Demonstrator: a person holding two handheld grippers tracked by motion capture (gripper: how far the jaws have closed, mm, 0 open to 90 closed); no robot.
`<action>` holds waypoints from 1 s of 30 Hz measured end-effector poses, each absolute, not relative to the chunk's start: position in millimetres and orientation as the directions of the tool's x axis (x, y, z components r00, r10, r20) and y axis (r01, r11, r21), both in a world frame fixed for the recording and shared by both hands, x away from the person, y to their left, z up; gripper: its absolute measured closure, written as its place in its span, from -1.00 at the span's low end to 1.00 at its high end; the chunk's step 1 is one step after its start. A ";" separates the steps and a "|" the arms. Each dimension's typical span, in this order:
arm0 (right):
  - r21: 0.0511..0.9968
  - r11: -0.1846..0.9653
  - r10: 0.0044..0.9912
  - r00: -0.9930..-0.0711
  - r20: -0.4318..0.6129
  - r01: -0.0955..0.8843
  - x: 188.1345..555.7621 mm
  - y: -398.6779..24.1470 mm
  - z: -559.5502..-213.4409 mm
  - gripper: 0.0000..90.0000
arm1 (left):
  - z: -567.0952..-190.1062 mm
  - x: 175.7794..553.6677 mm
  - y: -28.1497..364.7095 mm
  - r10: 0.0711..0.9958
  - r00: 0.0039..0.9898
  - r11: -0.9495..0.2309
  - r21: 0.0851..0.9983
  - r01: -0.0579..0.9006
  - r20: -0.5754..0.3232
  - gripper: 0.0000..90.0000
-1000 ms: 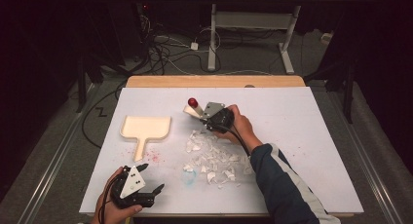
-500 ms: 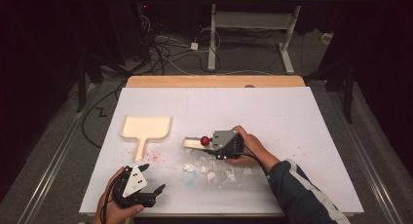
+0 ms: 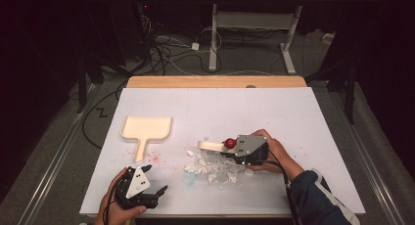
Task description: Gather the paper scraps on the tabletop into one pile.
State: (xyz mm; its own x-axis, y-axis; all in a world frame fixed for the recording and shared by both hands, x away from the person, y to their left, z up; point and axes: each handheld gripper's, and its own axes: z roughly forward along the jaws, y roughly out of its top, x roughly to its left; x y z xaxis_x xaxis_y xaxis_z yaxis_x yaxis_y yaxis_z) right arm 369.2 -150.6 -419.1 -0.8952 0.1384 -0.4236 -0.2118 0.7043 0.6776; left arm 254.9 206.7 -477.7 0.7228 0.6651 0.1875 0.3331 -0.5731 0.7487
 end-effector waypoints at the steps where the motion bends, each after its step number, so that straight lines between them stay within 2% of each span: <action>1: 0.690 0.695 0.160 -0.892 -0.423 -0.202 370.0 -153.2 -417.2 0.52 | -477.6 254.7 206.6 0.665 0.723 -0.573 0.749 0.332 0.188 -0.62; 7: 0.745 0.664 0.350 -0.856 -0.381 -0.060 372.0 -170.5 -408.6 0.52 | -477.6 255.1 207.7 0.660 0.724 -0.579 0.748 0.323 0.199 -0.62; 10: 0.739 0.673 0.400 -0.841 -0.364 0.000 370.5 -179.2 -405.4 0.52 | -476.7 253.3 206.6 0.650 0.730 -0.590 0.746 0.309 0.212 -0.61; 18: 0.742 0.665 0.496 -0.789 -0.362 0.078 353.6 -207.9 -392.0 0.52 | -475.7 250.7 206.1 0.646 0.732 -0.595 0.743 0.305 0.217 -0.61; 21: 0.768 0.622 0.585 -0.741 -0.329 0.150 347.5 -223.0 -392.2 0.52 | -475.4 250.6 206.3 0.645 0.732 -0.596 0.744 0.303 0.219 -0.62; 24: 0.744 0.624 0.672 -0.652 -0.352 0.241 344.7 -233.2 -401.0 0.52 | -474.5 250.4 205.2 0.642 0.732 -0.601 0.742 0.297 0.227 -0.61; 27: 0.736 0.590 0.735 -0.598 -0.318 0.334 345.8 -239.3 -411.8 0.52 | -473.3 249.7 202.9 0.636 0.733 -0.609 0.741 0.284 0.242 -0.61; 30: 0.687 0.611 0.760 -0.535 -0.369 0.394 349.1 -224.6 -425.6 0.52 | -471.1 249.1 198.7 0.629 0.738 -0.606 0.748 0.269 0.244 -0.60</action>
State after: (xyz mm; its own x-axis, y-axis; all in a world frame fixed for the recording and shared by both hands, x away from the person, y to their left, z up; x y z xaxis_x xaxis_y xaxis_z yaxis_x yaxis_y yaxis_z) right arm 349.1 -224.6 -425.6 -0.5351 0.7597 -0.3694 0.3936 0.6111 0.6868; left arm 249.1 198.7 -471.1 0.7379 0.6293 0.2441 0.2695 -0.6062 0.7482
